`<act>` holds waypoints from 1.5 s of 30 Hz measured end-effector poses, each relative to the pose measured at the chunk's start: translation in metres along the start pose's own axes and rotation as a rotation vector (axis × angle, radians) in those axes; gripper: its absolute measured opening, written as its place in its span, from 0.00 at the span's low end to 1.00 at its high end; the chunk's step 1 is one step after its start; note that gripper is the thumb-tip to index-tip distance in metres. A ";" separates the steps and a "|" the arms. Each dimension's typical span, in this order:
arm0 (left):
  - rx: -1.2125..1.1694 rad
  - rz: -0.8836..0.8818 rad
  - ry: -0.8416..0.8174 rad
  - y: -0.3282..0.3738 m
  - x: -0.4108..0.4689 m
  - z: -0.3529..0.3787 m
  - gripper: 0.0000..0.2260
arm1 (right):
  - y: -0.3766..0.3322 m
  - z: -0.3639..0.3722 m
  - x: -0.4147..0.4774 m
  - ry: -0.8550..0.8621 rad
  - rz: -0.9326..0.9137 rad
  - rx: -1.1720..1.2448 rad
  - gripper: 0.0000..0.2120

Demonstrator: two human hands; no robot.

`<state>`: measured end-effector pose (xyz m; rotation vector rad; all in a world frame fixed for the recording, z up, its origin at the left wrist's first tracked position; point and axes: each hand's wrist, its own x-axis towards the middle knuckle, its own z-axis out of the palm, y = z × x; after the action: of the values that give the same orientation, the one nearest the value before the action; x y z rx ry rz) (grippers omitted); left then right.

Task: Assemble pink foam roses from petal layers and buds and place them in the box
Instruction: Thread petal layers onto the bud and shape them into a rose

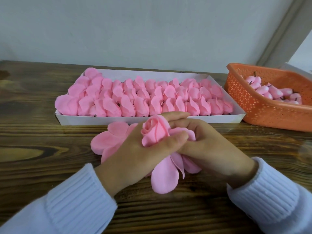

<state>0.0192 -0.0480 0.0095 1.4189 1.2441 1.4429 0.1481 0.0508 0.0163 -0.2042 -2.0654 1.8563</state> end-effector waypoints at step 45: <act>0.009 0.112 0.156 -0.002 0.002 0.000 0.09 | -0.002 0.002 -0.002 0.521 -0.378 -0.296 0.05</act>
<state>0.0189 -0.0450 0.0079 1.4239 1.2846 1.6528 0.1493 0.0481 0.0177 -0.3088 -1.8380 1.1261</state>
